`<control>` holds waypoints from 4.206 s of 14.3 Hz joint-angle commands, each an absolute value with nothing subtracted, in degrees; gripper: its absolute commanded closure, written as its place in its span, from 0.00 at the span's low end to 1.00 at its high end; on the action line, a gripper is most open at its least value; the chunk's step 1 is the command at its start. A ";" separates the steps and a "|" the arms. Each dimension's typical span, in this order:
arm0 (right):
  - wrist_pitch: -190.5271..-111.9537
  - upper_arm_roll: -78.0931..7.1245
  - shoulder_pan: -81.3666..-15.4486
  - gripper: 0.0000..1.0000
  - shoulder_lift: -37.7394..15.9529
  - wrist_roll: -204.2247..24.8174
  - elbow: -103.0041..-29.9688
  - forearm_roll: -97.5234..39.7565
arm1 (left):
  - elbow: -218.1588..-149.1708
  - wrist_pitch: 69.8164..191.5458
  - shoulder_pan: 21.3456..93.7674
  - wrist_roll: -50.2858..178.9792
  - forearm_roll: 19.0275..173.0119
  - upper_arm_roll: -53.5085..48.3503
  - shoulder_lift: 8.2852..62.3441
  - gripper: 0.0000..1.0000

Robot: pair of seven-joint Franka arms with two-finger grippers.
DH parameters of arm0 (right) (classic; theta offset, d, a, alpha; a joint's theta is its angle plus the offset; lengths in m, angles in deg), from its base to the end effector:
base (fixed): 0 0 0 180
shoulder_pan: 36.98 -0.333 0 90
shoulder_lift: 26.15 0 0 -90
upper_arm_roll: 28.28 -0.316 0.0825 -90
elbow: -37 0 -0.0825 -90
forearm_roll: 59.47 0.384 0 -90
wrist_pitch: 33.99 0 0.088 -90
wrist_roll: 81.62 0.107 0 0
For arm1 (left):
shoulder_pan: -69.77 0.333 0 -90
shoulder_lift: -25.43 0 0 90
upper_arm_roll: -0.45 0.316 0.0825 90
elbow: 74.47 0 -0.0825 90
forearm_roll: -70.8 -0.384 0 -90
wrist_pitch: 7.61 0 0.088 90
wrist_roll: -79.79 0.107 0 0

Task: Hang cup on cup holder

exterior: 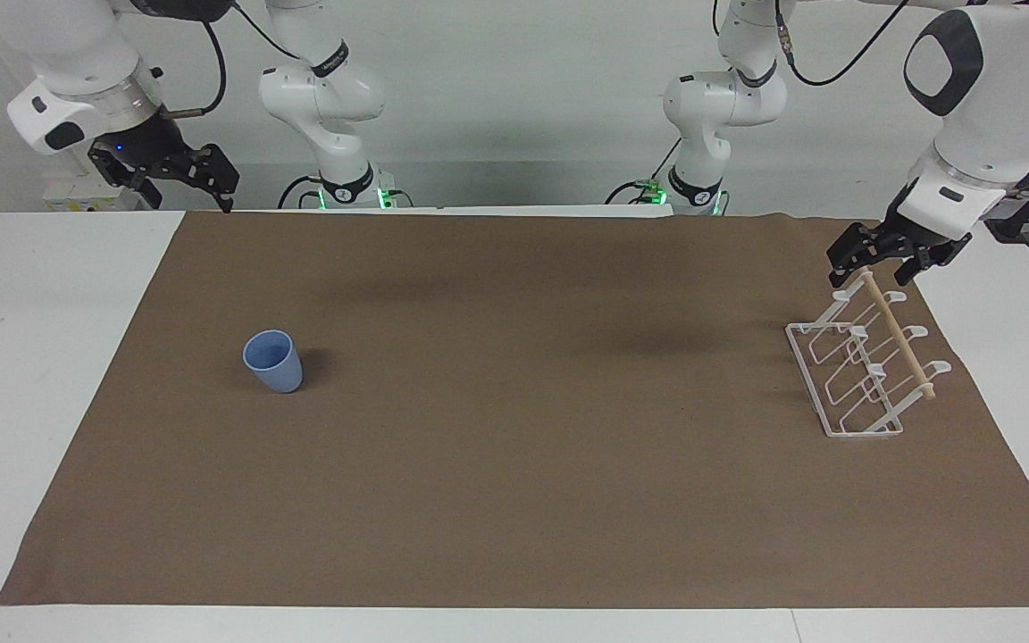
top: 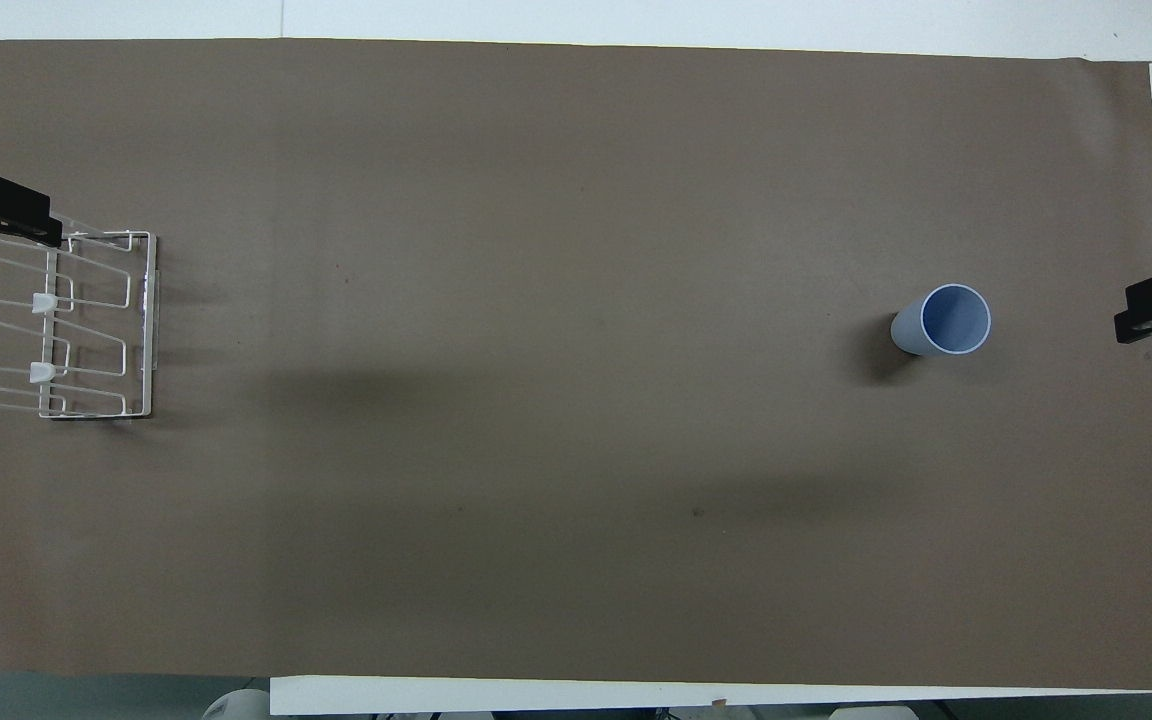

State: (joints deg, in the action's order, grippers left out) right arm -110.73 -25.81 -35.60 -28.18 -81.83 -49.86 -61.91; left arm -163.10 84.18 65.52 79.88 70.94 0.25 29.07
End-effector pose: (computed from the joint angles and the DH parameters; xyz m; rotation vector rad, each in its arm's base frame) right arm 0.5168 -0.0406 0.6503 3.0963 -0.1088 -0.2212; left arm 0.5747 -0.0449 0.6026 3.1368 -0.1242 -0.0133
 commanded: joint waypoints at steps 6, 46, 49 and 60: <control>-111.51 -25.39 -35.14 0.00 -29.13 -82.15 -50.89 -60.79 | -164.73 83.97 65.20 80.23 69.83 0.36 27.45 0.00; -157.33 -26.00 -31.97 1.00 -18.06 -104.81 -80.79 -57.27 | -164.82 83.79 65.82 79.97 69.83 0.36 27.45 0.00; -145.48 -26.78 -32.15 1.00 -18.67 -108.24 -73.85 -53.44 | -164.82 83.71 65.64 79.79 69.83 0.36 27.45 0.00; -130.48 -35.75 -36.52 1.00 -22.81 -81.92 -67.41 -8.45 | -166.30 79.22 63.18 69.43 71.23 -0.34 25.00 0.00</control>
